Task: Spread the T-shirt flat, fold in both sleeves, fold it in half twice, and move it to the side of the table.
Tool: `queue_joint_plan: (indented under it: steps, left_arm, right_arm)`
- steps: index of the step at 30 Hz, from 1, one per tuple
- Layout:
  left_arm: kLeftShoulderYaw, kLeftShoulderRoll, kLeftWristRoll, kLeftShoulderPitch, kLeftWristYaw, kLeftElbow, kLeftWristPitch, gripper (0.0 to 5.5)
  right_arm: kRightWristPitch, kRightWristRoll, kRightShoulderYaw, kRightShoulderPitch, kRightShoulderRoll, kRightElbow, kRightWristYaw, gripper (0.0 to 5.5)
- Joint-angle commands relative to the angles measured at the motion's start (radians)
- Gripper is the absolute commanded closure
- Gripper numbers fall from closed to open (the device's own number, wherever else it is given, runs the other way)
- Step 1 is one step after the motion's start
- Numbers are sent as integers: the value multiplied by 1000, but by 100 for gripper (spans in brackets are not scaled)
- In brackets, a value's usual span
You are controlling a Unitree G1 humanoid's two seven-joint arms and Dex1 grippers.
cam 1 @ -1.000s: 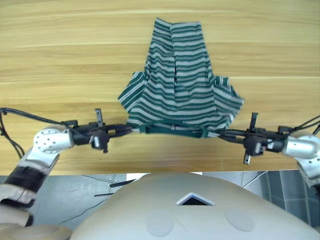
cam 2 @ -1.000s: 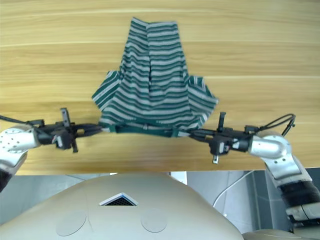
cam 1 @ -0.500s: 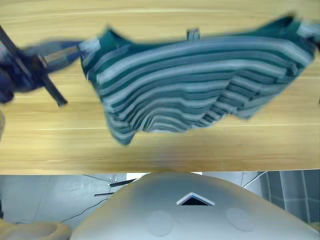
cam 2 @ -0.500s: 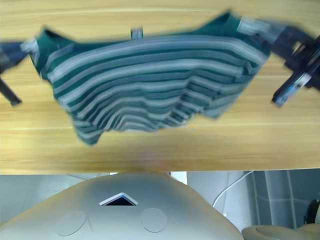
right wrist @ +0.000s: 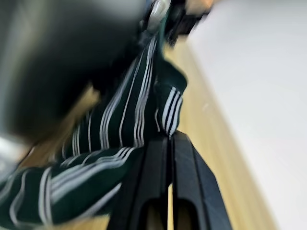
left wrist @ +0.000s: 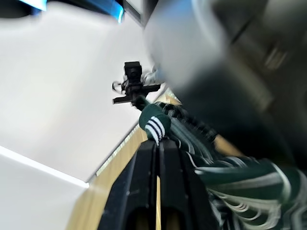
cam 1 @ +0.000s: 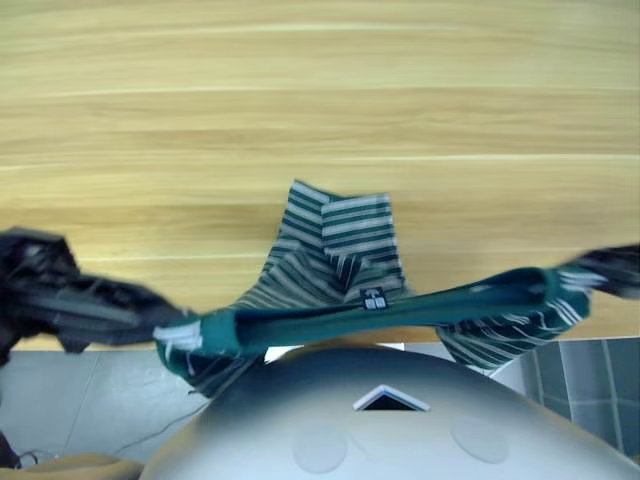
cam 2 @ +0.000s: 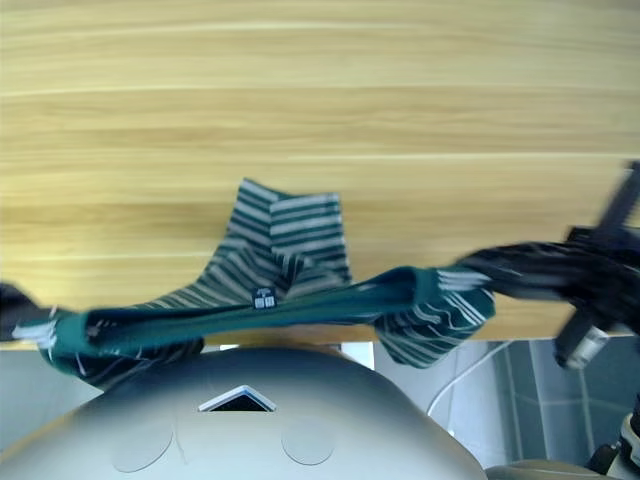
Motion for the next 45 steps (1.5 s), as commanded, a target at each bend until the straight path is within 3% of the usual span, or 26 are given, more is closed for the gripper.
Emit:
queue_joint_plan:
  steps: [1, 3, 4, 5, 7, 9, 13, 15, 17, 19, 24, 31, 38, 44, 45]
  left_arm:
    - [-410, -115, 455, -709, -69, 576, 145, 548]
    - [-531, -289, 807, -1279, 301, 1145, 145, 548]
    - [-528, -347, 897, -1539, 655, 1372, 180, 548]
    - [-508, -374, 932, -1704, 924, 1505, 211, 548]
    - [-364, -324, 856, -1942, 1313, 1592, 181, 548]
    - [-305, -268, 862, -1998, 1371, 1552, 61, 548]
    - [-304, -195, 989, -1781, 1269, 1435, -226, 548]
    - [-354, -191, 1030, -1535, 1100, 1395, -381, 548]
    - [-394, -191, 999, -1241, 912, 1324, -493, 548]
    - [-454, -198, 984, -972, 830, 1256, -598, 548]
    - [-641, -270, 970, -488, 674, 1212, -615, 548]
    - [-650, -243, 883, -248, 581, 1026, -572, 548]
    - [-627, -198, 921, -179, 562, 910, -519, 548]
    - [-651, -73, 920, -2, 488, 647, -452, 548]
    - [-648, -44, 910, 36, 476, 589, -436, 524]
  right_arm:
    - [126, -563, 428, -788, 115, 579, -203, 550]
    - [211, -962, 587, -1426, 260, 1155, -847, 550]
    - [273, -985, 555, -1670, 282, 1340, -1137, 550]
    - [305, -983, 527, -1806, 276, 1429, -1308, 550]
    - [267, -986, 461, -1978, 205, 1433, -1495, 550]
    - [185, -1042, 448, -2011, 132, 1357, -1524, 550]
    - [-27, -1183, 452, -1669, -20, 1142, -1474, 550]
    - [-117, -1197, 415, -1398, -73, 1075, -1470, 550]
    - [-177, -1183, 404, -1192, -60, 1038, -1451, 550]
    - [-217, -1169, 438, -1028, -34, 1010, -1411, 550]
    - [-254, -1199, 597, -689, -21, 960, -1245, 550]
    - [-252, -946, 640, -229, -152, 553, -858, 550]
    - [-237, -965, 675, -90, -140, 480, -763, 550]
    - [-295, -897, 669, 55, -211, 396, -684, 550]
    - [-309, -865, 659, 85, -233, 376, -666, 550]
